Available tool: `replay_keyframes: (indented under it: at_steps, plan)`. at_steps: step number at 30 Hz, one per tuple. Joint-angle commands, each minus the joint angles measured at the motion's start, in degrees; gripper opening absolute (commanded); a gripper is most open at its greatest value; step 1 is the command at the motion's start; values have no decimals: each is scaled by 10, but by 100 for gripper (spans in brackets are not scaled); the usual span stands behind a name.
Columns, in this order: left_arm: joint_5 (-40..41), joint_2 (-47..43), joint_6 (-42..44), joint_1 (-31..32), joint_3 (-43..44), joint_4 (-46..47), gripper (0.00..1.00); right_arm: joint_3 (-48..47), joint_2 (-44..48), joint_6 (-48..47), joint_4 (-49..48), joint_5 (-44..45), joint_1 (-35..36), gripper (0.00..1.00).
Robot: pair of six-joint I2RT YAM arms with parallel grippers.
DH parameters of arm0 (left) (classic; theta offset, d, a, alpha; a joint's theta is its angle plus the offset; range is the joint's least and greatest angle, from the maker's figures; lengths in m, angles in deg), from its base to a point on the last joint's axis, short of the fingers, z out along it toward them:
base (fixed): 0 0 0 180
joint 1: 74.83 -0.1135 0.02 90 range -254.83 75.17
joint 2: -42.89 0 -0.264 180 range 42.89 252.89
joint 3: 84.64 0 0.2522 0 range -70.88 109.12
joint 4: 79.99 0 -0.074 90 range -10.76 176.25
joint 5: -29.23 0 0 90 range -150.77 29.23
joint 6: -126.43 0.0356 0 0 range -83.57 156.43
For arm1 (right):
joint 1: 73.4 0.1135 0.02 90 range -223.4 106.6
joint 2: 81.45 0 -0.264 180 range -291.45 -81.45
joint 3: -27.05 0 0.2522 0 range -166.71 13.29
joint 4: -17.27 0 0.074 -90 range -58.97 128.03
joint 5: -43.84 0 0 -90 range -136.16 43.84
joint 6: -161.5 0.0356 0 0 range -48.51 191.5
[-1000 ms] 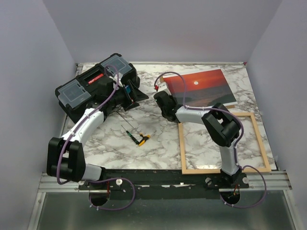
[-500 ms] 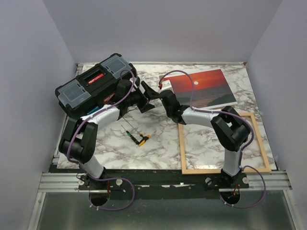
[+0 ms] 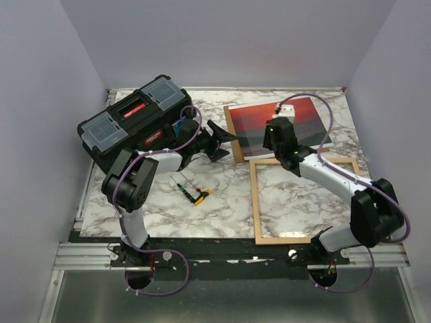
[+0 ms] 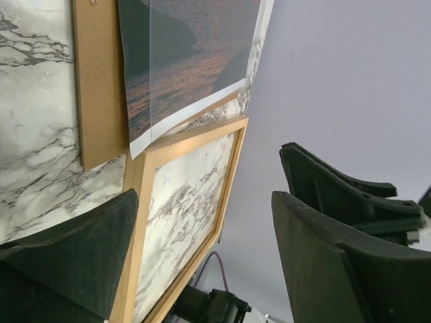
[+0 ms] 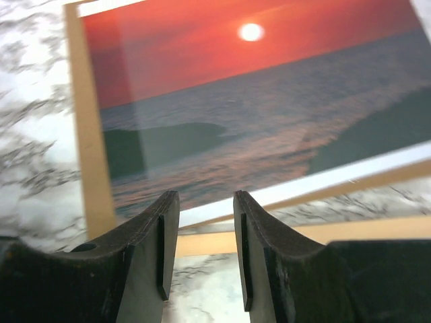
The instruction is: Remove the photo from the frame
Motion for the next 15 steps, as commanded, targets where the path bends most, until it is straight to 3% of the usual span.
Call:
replay_keyframes:
  at_steps: [1,7,15]
  plan:
    - [50,31,-16,21,-3,84,77,49,54,53,41,-29,-46,45]
    - [107,60,1,56,-3,120,57,75,114,45,46,-39,-58,47]
    - [196,78,25,98,-5,116,56,82,144,33,36,-66,-59,48]
